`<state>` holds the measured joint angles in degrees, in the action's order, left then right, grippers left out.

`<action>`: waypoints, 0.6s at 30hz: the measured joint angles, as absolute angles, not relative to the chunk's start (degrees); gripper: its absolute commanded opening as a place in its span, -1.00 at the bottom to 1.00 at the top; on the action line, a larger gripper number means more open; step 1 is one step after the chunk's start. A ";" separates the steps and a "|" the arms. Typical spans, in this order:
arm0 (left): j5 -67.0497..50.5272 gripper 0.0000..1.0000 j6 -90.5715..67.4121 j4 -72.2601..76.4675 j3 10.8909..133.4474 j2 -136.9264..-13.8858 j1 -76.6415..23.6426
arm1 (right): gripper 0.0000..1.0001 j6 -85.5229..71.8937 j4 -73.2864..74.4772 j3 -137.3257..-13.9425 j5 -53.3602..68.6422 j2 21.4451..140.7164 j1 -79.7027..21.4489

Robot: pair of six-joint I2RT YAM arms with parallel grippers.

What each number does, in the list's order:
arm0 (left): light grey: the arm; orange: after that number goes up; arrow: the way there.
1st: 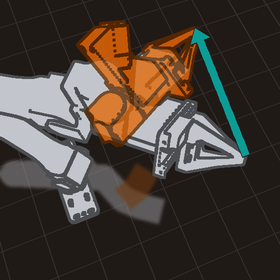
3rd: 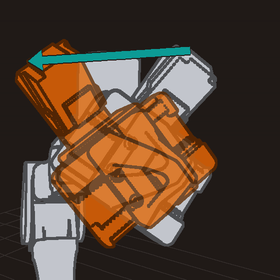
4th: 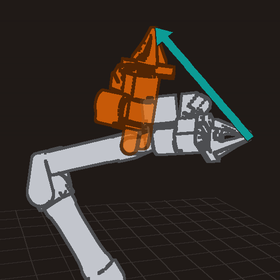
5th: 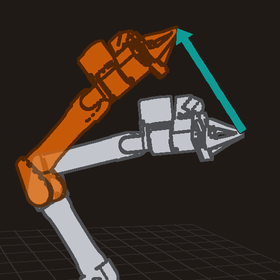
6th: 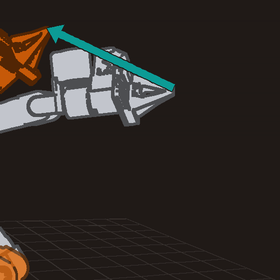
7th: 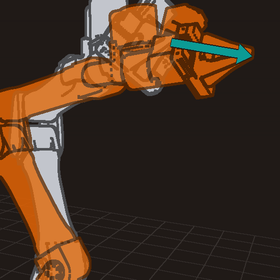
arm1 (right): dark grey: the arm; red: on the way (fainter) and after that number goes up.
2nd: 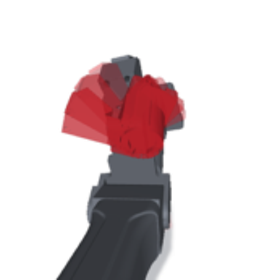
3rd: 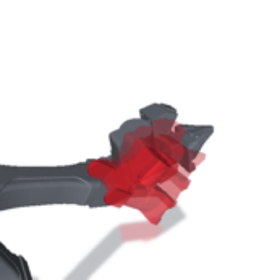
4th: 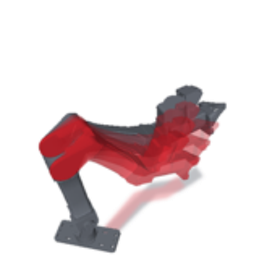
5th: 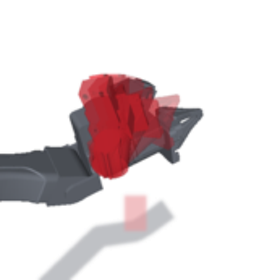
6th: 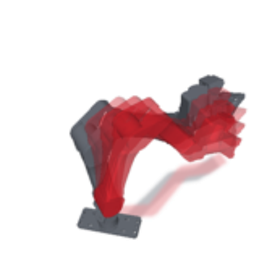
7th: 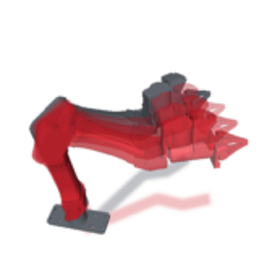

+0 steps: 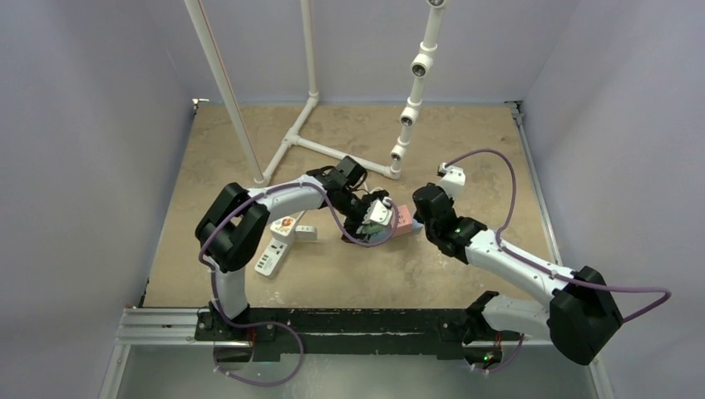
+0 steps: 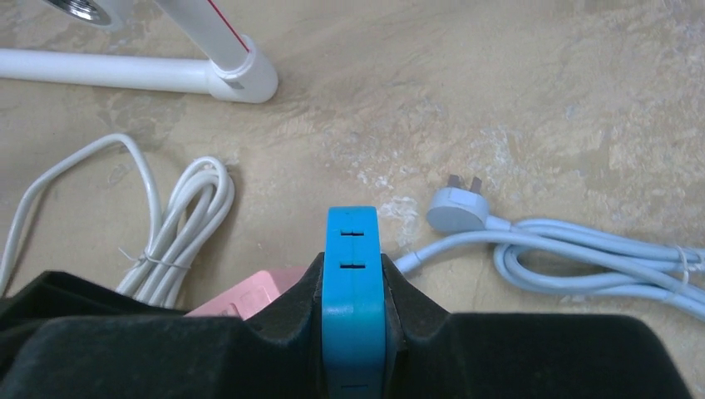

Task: Insert the plug
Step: Move the socket to the center of the board.

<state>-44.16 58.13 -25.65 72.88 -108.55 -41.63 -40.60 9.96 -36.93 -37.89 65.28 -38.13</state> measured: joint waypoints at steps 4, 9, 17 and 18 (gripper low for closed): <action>-43.40 0.98 64.36 -33.50 72.84 -107.26 -39.88 | -1.00 -38.28 6.15 -36.93 -36.88 66.89 -37.74; -41.36 0.98 66.26 -35.29 71.55 -104.47 -36.71 | -1.00 -35.99 1.74 -36.93 -35.75 71.16 -36.80; -37.93 0.98 66.92 -30.11 69.54 -104.88 -36.12 | -1.00 -34.83 -0.99 -36.95 -33.17 75.18 -36.25; -37.63 0.98 66.89 -29.17 69.56 -105.21 -36.12 | -1.00 -34.85 -1.45 -36.95 -32.86 75.18 -36.25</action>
